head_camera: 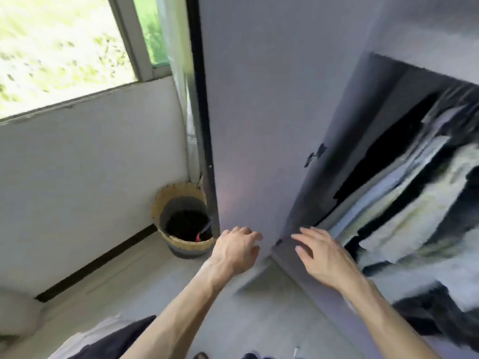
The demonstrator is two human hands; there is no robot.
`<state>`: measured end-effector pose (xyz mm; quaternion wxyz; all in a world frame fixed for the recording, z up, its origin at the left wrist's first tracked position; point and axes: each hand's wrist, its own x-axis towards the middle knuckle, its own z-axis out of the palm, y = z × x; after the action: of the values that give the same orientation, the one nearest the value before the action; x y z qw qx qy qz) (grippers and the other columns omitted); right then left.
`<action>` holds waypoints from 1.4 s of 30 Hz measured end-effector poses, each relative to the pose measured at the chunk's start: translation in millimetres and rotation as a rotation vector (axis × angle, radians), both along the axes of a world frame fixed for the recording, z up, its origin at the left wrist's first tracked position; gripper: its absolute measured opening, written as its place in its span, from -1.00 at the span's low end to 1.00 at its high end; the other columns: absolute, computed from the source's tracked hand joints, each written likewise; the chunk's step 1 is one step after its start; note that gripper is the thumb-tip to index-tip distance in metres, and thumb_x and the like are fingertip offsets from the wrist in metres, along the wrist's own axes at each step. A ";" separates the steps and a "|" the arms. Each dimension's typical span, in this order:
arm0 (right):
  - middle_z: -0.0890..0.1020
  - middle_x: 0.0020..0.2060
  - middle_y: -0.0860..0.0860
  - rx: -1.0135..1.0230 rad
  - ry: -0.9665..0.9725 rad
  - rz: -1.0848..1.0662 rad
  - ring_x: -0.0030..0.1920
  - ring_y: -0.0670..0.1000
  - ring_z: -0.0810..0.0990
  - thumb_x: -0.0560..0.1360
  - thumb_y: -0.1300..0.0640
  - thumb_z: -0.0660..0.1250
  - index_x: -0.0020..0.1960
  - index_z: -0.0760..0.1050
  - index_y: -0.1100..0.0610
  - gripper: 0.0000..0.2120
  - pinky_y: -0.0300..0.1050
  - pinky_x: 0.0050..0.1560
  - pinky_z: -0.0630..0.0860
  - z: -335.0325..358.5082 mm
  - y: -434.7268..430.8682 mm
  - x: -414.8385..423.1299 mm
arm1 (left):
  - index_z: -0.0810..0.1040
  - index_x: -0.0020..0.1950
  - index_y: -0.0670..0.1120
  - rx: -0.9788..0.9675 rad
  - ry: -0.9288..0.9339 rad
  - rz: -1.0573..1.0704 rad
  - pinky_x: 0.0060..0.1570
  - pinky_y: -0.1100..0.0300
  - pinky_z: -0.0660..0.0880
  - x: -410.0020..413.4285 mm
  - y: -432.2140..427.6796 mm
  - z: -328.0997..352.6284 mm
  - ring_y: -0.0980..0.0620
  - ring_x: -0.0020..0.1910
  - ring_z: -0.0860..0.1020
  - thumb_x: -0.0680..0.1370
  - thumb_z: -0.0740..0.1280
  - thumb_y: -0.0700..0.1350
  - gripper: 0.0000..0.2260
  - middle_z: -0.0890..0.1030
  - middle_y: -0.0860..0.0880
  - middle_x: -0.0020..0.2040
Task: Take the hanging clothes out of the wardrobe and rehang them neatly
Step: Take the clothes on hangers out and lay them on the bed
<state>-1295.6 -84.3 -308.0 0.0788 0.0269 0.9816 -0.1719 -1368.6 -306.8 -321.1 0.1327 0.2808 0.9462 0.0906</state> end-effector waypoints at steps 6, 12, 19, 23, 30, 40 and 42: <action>0.35 0.50 -0.02 0.092 0.155 -0.288 0.53 0.04 0.20 0.65 -0.06 0.13 0.48 0.38 -0.06 -0.59 -0.04 0.52 0.18 42.2 67.2 32.3 | 0.43 0.44 0.13 0.128 0.116 -0.217 0.34 0.09 0.32 -37.8 94.3 47.3 -0.02 0.39 0.39 0.63 0.20 0.01 -0.64 0.45 0.07 0.42; 0.28 0.53 -0.08 0.147 0.224 -0.497 0.56 -0.03 0.12 0.66 -0.08 0.12 0.50 0.33 -0.13 -0.58 -0.14 0.52 0.07 81.9 85.1 46.8 | 0.41 0.47 0.08 0.222 0.177 -0.356 0.40 0.07 0.27 -75.3 153.9 88.4 0.01 0.45 0.31 0.65 0.19 0.03 -0.62 0.42 0.05 0.45; 0.24 0.55 -0.10 0.226 0.375 -0.678 0.56 -0.03 0.10 0.66 -0.08 0.10 0.51 0.31 -0.12 -0.58 -0.11 0.52 0.07 124.4 102.7 56.7 | 0.40 0.48 0.07 0.314 0.217 -0.420 0.42 -0.01 0.29 -107.7 206.9 118.0 -0.03 0.46 0.31 0.62 0.24 0.01 -0.60 0.42 0.01 0.45; 0.39 0.48 -0.02 0.383 0.565 -0.700 0.50 0.05 0.28 0.63 -0.07 0.11 0.43 0.43 -0.07 -0.60 0.02 0.46 0.27 153.9 129.3 49.3 | 0.40 0.48 0.10 0.310 0.233 -0.448 0.40 0.02 0.30 -123.3 236.3 128.2 -0.02 0.44 0.32 0.62 0.22 0.02 -0.60 0.41 0.04 0.45; 0.39 0.48 0.06 0.569 0.800 -0.734 0.50 0.11 0.27 0.59 -0.02 0.15 0.45 0.43 0.01 -0.56 0.15 0.40 0.33 219.7 199.5 18.8 | 0.37 0.48 0.10 0.305 0.145 -0.398 0.36 0.05 0.35 -140.6 300.0 140.2 -0.03 0.40 0.36 0.63 0.22 0.03 -0.60 0.41 0.04 0.44; 0.31 0.52 0.05 0.762 0.830 -0.734 0.53 0.11 0.23 0.64 -0.10 0.08 0.57 0.21 -0.03 -0.49 0.23 0.55 0.00 216.5 297.9 -17.8 | 0.27 0.53 0.03 0.278 0.018 -0.287 0.29 -0.02 0.42 -144.6 385.7 130.5 -0.07 0.36 0.39 0.64 0.18 0.07 -0.54 0.40 -0.05 0.42; 0.32 0.52 0.06 0.818 0.927 -0.702 0.51 0.12 0.27 0.63 -0.09 0.15 0.57 0.22 -0.03 -0.47 0.21 0.54 0.00 206.0 310.6 -21.7 | 0.23 0.55 0.01 0.356 -0.101 -0.232 0.27 -0.03 0.47 -146.7 399.7 125.6 -0.08 0.34 0.42 0.64 0.19 0.07 -0.52 0.38 -0.08 0.42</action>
<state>-1317.3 226.3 -101.9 -0.4232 0.2930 0.8333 0.2013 -1515.4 92.8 -195.5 0.1379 0.4021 0.8688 0.2541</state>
